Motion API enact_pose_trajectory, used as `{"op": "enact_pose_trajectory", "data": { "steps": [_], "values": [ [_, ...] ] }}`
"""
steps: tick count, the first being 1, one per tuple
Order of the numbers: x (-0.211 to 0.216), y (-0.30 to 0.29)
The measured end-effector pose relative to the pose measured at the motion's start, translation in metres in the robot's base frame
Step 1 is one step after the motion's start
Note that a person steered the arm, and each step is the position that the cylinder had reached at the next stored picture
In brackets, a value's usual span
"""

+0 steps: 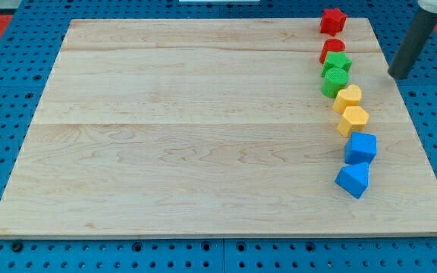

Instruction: Push the yellow heart to the left of the green circle

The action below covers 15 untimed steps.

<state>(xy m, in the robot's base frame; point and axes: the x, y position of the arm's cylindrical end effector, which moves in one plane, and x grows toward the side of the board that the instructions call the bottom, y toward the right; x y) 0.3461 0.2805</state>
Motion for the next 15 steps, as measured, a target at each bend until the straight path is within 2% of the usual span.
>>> {"op": "enact_pose_trajectory", "data": {
  "steps": [1, 2, 3, 4, 5, 6, 8, 10, 11, 12, 13, 15],
  "values": [
    [0.001, -0.063],
    [0.009, -0.093],
    [0.016, -0.091],
    [0.016, -0.113],
    [0.034, -0.116],
    [0.057, -0.092],
    [0.028, -0.199],
    [0.011, -0.229],
    [0.0, -0.225],
    [0.021, -0.148],
    [0.014, -0.084],
    [0.063, 0.027]
  ]
}}
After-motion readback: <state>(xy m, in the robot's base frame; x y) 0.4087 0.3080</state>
